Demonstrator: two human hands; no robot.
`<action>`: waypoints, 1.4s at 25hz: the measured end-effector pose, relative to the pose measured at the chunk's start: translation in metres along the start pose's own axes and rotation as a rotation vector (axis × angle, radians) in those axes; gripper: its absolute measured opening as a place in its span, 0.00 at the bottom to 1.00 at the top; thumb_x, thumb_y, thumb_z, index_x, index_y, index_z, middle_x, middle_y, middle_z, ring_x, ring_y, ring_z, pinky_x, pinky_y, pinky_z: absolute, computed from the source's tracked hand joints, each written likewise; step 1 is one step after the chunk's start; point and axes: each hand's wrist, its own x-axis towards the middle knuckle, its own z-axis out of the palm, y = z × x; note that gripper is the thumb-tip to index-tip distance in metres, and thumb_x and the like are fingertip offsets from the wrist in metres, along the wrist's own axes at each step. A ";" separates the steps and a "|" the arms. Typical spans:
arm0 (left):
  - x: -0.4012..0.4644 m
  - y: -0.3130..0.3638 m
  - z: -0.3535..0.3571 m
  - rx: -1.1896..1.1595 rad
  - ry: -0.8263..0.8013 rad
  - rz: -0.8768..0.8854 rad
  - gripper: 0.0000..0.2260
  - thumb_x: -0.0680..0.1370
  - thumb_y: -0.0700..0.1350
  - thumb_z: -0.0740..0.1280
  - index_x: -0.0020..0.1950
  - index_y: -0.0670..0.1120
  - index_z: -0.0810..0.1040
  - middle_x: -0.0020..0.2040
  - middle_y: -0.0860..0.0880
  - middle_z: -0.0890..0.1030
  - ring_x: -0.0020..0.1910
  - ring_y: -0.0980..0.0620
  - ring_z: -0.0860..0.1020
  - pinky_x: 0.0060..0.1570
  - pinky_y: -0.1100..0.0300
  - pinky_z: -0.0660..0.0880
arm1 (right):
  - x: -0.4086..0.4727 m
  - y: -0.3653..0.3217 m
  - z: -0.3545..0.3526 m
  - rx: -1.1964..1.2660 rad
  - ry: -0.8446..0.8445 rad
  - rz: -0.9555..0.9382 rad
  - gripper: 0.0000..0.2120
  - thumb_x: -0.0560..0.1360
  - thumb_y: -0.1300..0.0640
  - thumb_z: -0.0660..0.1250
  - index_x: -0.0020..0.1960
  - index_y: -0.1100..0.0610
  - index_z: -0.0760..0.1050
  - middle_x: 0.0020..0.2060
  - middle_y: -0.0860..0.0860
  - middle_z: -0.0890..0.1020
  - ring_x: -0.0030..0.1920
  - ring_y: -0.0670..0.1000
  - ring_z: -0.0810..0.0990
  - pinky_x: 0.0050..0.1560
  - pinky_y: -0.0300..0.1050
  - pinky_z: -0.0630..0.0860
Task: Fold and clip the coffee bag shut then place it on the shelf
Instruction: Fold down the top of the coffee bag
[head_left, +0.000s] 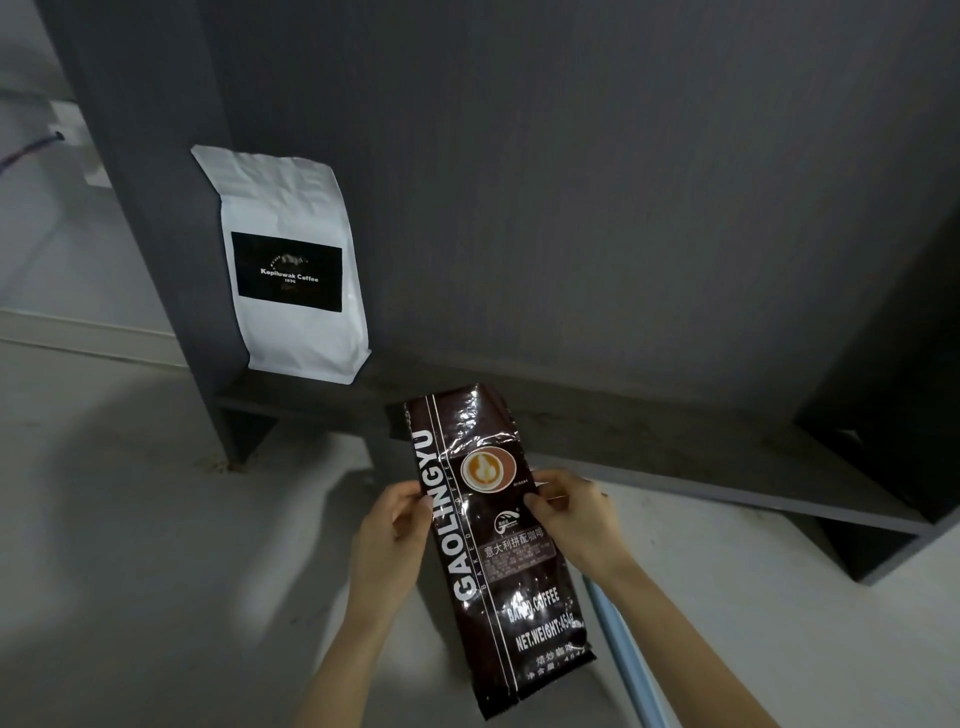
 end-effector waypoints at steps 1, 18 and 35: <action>-0.001 0.002 0.000 -0.015 0.003 0.008 0.05 0.75 0.41 0.63 0.47 0.50 0.74 0.42 0.59 0.78 0.44 0.60 0.76 0.44 0.66 0.71 | -0.002 0.000 -0.001 0.024 0.007 0.008 0.10 0.73 0.58 0.63 0.55 0.57 0.75 0.37 0.45 0.77 0.36 0.40 0.74 0.29 0.22 0.69; -0.030 0.040 0.019 -0.115 -0.112 0.219 0.07 0.74 0.43 0.63 0.40 0.54 0.74 0.42 0.55 0.81 0.40 0.66 0.78 0.38 0.76 0.71 | -0.067 0.007 -0.041 0.253 0.336 -0.041 0.03 0.72 0.59 0.65 0.44 0.54 0.77 0.38 0.47 0.81 0.39 0.39 0.77 0.34 0.22 0.70; -0.037 0.042 0.021 -0.260 -0.215 0.165 0.11 0.74 0.40 0.63 0.52 0.55 0.69 0.48 0.50 0.80 0.43 0.66 0.79 0.42 0.75 0.72 | -0.069 0.009 -0.041 0.514 0.451 0.001 0.08 0.69 0.62 0.69 0.42 0.53 0.71 0.33 0.49 0.78 0.39 0.45 0.77 0.35 0.29 0.74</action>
